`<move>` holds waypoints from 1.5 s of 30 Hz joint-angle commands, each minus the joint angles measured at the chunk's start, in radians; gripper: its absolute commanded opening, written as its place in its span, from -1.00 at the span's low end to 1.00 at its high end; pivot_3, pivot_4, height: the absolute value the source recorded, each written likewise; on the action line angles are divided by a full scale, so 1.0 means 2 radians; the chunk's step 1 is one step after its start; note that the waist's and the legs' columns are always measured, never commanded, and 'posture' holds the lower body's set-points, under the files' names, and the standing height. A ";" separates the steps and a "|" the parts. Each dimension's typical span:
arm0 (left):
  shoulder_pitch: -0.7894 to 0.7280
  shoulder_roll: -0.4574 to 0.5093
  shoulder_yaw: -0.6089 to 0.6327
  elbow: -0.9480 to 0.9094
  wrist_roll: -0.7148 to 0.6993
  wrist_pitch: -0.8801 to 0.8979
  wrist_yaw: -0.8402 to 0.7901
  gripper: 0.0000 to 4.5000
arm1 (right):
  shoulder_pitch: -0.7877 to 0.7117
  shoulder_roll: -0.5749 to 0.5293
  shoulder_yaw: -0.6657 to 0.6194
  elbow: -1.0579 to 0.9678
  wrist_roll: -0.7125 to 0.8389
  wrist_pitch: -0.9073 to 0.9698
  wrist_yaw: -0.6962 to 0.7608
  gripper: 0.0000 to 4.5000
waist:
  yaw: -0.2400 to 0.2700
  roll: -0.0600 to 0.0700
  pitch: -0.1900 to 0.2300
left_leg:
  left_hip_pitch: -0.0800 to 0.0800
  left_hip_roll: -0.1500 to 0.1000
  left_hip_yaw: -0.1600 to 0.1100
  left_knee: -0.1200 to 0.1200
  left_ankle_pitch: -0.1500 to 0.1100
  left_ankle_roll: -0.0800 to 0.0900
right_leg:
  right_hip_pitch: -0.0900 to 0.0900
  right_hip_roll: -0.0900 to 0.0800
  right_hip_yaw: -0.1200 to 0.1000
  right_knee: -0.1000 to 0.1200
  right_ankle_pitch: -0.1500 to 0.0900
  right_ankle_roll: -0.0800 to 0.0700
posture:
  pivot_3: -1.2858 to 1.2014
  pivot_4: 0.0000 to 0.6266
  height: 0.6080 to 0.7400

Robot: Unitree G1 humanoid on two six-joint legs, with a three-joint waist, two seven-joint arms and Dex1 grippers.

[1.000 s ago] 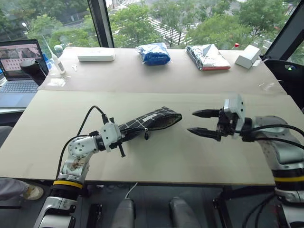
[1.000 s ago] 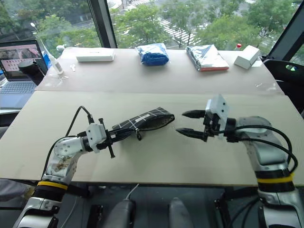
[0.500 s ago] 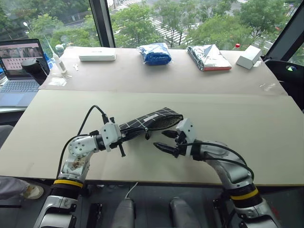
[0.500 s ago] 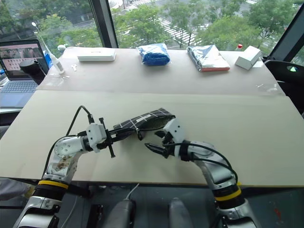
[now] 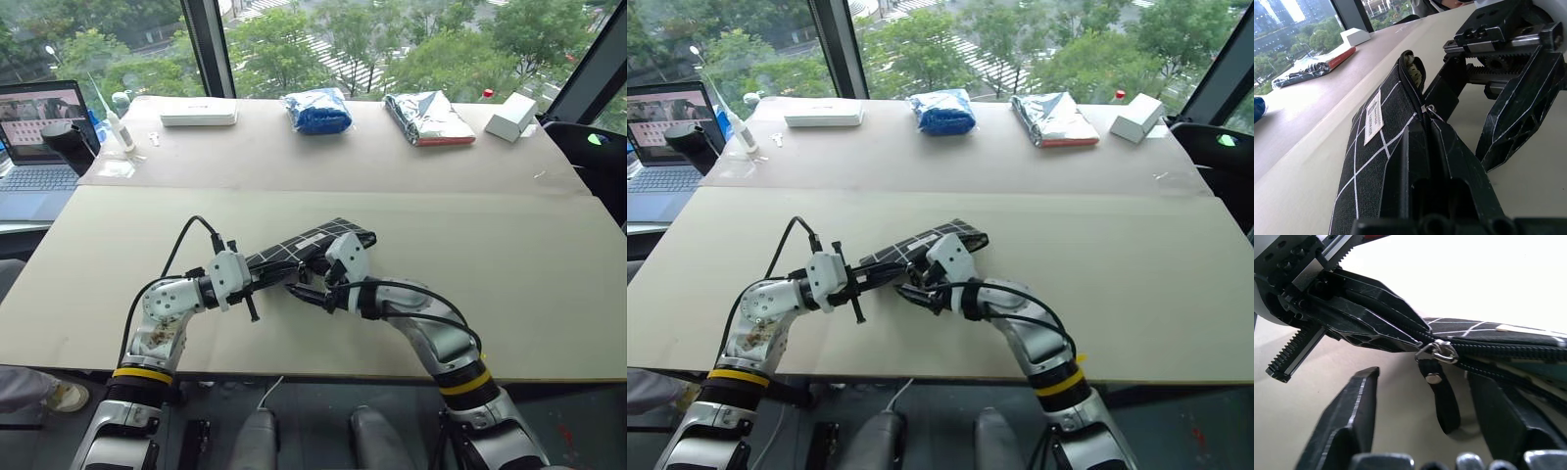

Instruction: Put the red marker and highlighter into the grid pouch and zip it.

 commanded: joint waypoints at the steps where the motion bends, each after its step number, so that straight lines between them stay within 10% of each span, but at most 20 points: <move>1: -0.006 -0.001 0.001 -0.004 0.001 -0.012 0.004 -1.00 | -0.009 0.003 -0.006 -0.009 0.002 -0.003 0.001 -0.27 | 0.000 0.000 0.000 | 0.000 0.000 0.000 0.000 0.000 0.000 | 0.000 0.000 0.000 0.000 0.000 0.000 | 0.03 -0.52 1.00; 6: -0.004 -0.003 0.002 -0.006 0.003 -0.013 0.010 -1.00 | -0.005 -0.006 -0.008 -0.017 0.007 -0.001 0.014 -0.98 | 0.000 0.000 0.000 | 0.000 0.000 0.000 0.000 0.000 0.000 | 0.000 0.000 0.000 0.000 0.000 0.000 | 0.03 -0.52 1.00; 25: 0.003 0.003 0.008 -0.014 0.002 -0.009 0.014 -1.00 | 0.026 -0.198 -0.127 0.021 0.015 -0.009 0.071 -0.98 | 0.001 0.000 0.000 | 0.000 0.000 0.000 0.000 0.000 0.000 | 0.000 0.000 0.000 0.000 0.000 0.000 | 0.03 -0.52 1.00; 34: -0.005 0.004 0.006 -0.008 0.001 -0.008 0.011 -1.00 | 0.017 -0.203 -0.140 0.057 0.012 -0.023 0.058 -0.98 | -0.001 0.000 0.000 | 0.000 0.000 0.000 0.000 0.000 0.000 | 0.000 0.000 0.000 0.000 0.000 0.000 | 0.03 -0.52 1.00; 45: -0.016 0.001 -0.002 -0.005 0.001 -0.012 0.000 -1.00 | 0.047 -0.218 -0.153 0.020 0.070 0.017 0.125 0.45 | 0.001 0.000 0.000 | 0.000 0.000 0.000 0.000 0.000 0.000 | 0.000 0.000 0.000 0.000 0.000 0.000 | 0.03 -0.52 1.00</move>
